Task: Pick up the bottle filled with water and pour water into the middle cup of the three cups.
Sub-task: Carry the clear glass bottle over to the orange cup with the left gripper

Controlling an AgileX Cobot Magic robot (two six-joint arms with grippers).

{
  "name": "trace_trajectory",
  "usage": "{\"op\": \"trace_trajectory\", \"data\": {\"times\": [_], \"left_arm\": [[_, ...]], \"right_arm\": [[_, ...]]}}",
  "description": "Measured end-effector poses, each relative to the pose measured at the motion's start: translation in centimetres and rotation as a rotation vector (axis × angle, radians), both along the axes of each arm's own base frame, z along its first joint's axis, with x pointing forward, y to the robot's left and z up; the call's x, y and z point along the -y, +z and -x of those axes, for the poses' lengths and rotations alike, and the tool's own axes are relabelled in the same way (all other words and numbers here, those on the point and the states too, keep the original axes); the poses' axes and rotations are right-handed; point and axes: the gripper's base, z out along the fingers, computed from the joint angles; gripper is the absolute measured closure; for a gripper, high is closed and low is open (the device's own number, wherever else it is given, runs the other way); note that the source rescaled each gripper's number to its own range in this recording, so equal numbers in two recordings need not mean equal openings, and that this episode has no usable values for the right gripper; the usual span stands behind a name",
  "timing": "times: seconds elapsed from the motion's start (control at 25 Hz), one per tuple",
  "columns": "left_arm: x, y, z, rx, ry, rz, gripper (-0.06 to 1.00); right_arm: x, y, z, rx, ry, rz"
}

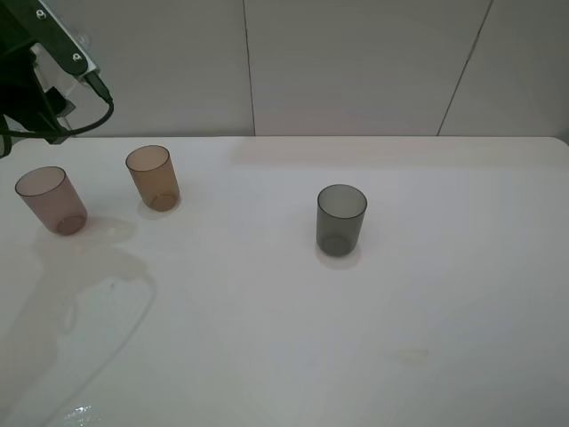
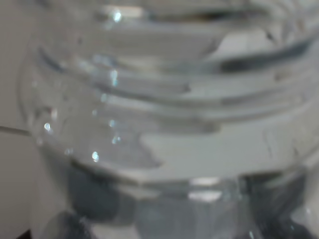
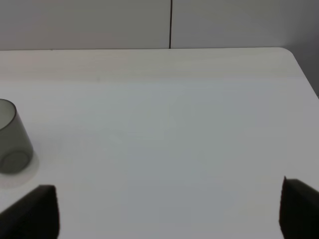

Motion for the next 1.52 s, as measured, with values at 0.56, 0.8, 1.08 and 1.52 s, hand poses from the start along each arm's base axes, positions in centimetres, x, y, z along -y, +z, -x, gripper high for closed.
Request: {"op": "trace_trajectory", "data": {"times": [0.56, 0.8, 1.08, 1.52], "left_arm": [[-0.7, -0.8, -1.0, 0.019, -0.091, -0.072, 0.93], [-0.7, -2.1, -1.7, -0.013, -0.145, -0.136, 0.93], [-1.5, -2.6, -2.6, -0.024, -0.180, -0.226, 0.93], [-1.6, -3.5, -3.8, -0.046, -0.224, -0.297, 0.93]], "right_arm": [[0.0, 0.0, 0.0, 0.000, 0.000, 0.000], [0.0, 0.0, 0.0, 0.000, 0.000, 0.000], [0.0, 0.0, 0.0, 0.000, 0.000, 0.000], [0.0, 0.0, 0.0, 0.000, 0.000, 0.000]]}}
